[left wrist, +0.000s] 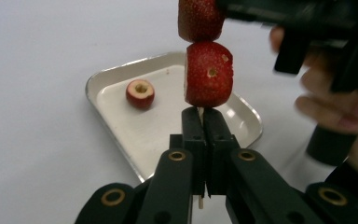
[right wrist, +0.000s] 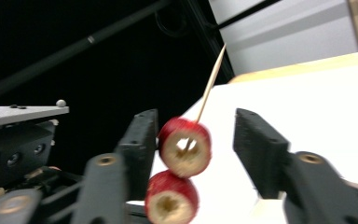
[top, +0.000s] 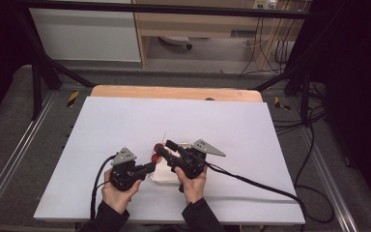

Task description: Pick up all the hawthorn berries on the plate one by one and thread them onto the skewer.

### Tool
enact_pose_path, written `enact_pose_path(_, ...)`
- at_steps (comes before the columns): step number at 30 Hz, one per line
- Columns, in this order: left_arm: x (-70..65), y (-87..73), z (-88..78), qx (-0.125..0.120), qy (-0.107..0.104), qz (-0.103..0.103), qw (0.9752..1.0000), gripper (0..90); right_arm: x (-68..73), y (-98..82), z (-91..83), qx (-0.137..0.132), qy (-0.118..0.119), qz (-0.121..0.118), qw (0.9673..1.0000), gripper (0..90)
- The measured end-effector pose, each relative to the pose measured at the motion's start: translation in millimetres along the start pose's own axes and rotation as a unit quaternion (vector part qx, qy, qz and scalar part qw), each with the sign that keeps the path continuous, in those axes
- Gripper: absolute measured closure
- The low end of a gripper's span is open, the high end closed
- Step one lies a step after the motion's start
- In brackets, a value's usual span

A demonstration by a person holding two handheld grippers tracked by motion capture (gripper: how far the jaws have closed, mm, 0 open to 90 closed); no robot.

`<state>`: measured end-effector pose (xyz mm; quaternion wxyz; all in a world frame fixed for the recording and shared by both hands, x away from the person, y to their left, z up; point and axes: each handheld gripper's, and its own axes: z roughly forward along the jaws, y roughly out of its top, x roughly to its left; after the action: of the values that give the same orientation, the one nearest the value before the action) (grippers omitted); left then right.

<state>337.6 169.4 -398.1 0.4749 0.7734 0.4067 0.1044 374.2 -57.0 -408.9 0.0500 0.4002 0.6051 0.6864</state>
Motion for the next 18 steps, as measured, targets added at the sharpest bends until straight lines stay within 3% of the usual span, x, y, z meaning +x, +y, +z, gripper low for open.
enact_pose_path(1, 2.0, -1.5, 0.2, 0.005, 0.004, 0.005, 1.0, 88.8, -1.1, 8.5, -3.6, 0.026, -0.017, -0.02, 0.9993, 37.7)
enact_pose_path(5, 8.1, -4.2, -0.8, 0.015, 0.016, 0.018, 0.9996, 88.7, -8.7, 18.1, -10.5, 0.07, -0.041, -0.05, 0.9954, 24.1)
enact_pose_path(7, 12.5, -5.7, -3.0, 0.022, 0.023, 0.028, 0.9991, 88.6, -15.5, 19.1, -13.7, 0.1, -0.056, -0.065, 0.9913, 19.9)
enact_pose_path(11, 19.0, -7.6, -6.6, 0.029, 0.026, 0.038, 0.9985, 88.5, -27.3, 17.7, -18.6, 0.164, -0.077, -0.094, 0.979, 14.2)
enact_pose_path(12, 19.0, -7.6, -6.6, 0.029, 0.026, 0.038, 0.9985, 88.5, -27.3, 17.7, -18.6, 0.164, -0.077, -0.094, 0.979, 14.2)
enact_pose_path(13, 21.1, -8.1, -7.7, 0.029, 0.029, 0.04, 0.9983, 88.5, -29.4, 17.2, -19.3, 0.181, -0.081, -0.1, 0.9751, 13.6)
enact_pose_path(14, 22.6, -8.5, -8.3, 0.03, 0.031, 0.041, 0.9982, 88.5, -31.5, 16.8, -19.3, 0.205, -0.085, -0.112, 0.9686, 13.2)
enact_pose_path(16, 25.8, -9.3, -10.2, 0.03, 0.032, 0.048, 0.9979, 88.5, -33.3, 16.9, -18.9, 0.231, -0.088, -0.122, 0.9614, 12.7)
enact_pose_path(18, 28.7, -9.8, -13.0, 0.027, 0.03, 0.052, 0.9978, 88.5, -35.4, 19.1, -17.9, 0.243, -0.084, -0.12, 0.9588, 12.5)
